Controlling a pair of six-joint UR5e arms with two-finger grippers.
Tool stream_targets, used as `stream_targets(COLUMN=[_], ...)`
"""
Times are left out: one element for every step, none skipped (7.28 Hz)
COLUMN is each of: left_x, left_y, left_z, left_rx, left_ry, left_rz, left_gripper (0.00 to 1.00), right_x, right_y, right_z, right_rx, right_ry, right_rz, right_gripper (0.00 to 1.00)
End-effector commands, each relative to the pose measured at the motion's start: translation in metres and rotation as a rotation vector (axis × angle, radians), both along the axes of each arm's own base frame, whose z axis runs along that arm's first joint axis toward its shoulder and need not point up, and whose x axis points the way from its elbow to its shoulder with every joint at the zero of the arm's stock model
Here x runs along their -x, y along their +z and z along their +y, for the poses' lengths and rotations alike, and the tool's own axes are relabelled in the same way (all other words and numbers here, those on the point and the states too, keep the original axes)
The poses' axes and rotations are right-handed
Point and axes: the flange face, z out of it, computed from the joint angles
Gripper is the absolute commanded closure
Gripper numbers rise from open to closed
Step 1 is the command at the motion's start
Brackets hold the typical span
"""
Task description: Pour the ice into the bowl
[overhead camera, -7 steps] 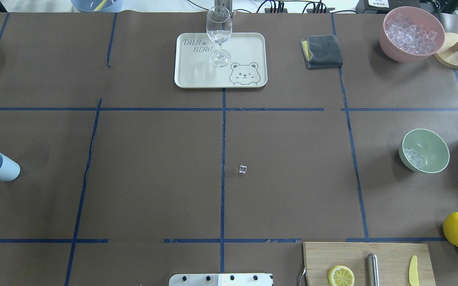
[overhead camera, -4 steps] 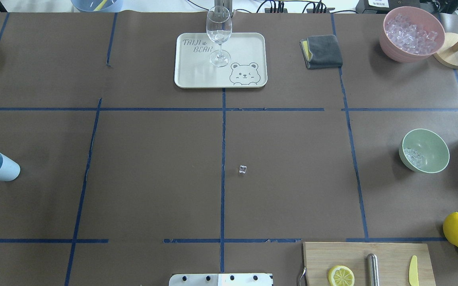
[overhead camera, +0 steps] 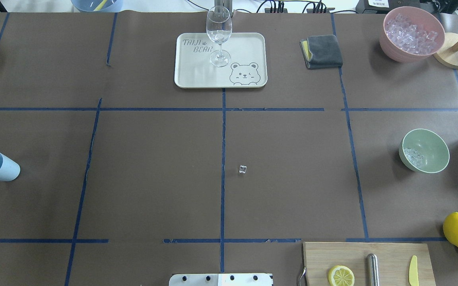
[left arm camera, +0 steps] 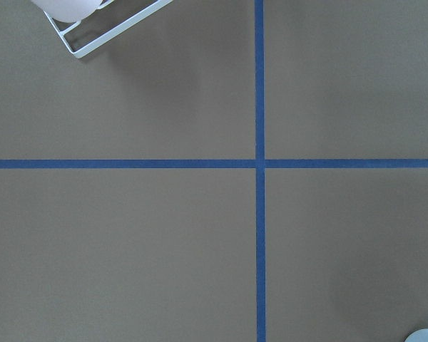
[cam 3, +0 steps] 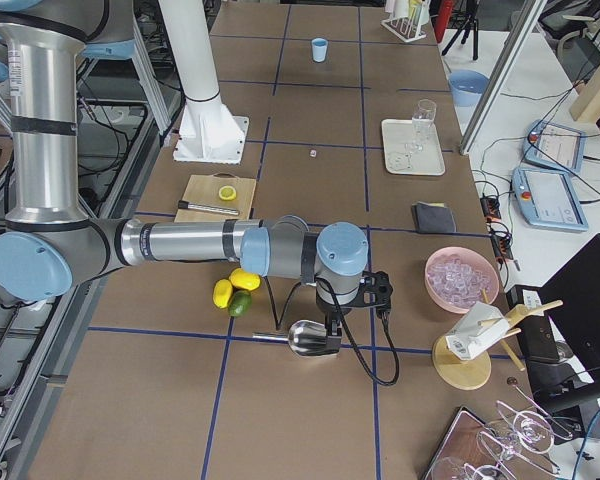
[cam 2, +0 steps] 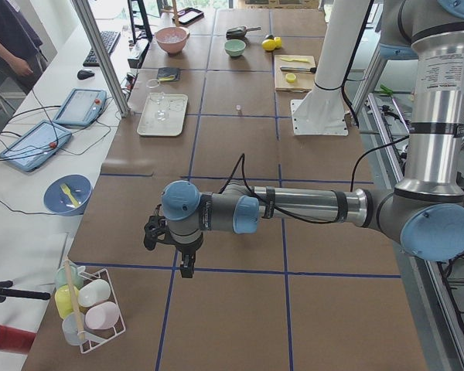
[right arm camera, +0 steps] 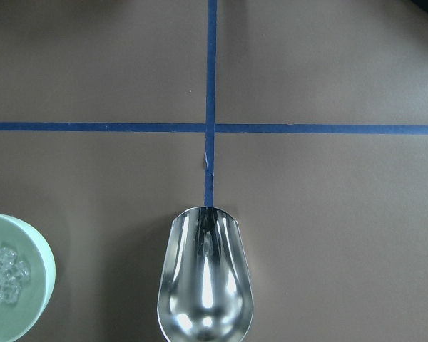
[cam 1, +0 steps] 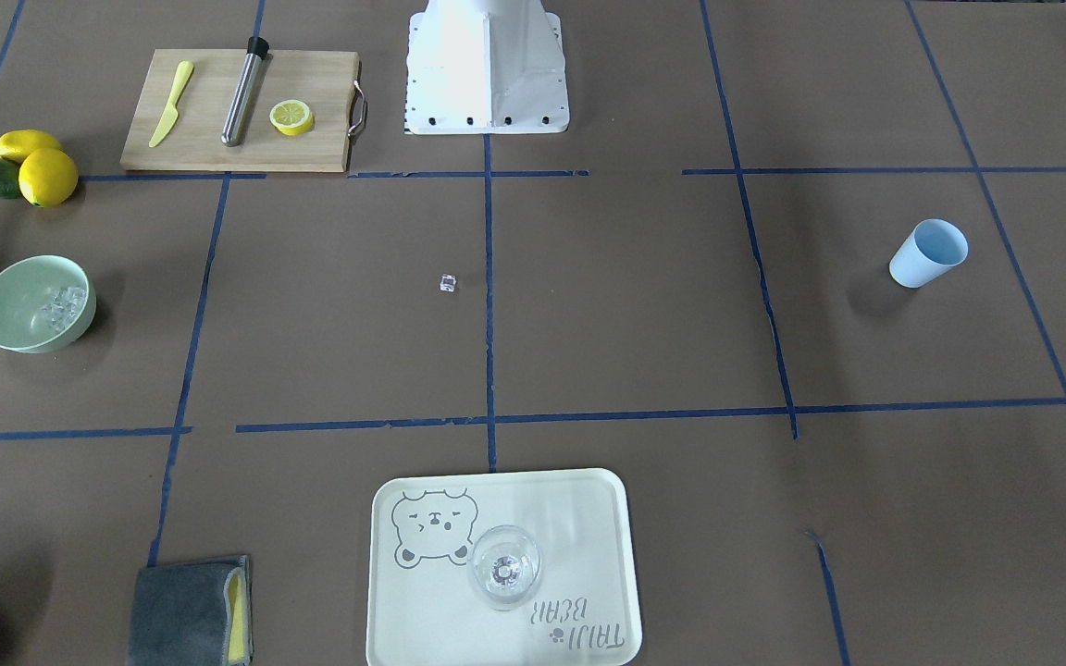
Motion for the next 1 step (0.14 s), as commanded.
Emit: stream_targets(left_x=[0.0], left_y=[-0.0008], left_z=[-0.0001], left_rx=[-0.003], left_ry=[0.001], left_rz=[0.0], left_gripper=[0.0], right_x=[-0.0006], right_y=[0.0], right_z=[0.0001], right_rx=[0.0], right_ry=[0.001], right_rz=[0.0], right_gripper=[0.0])
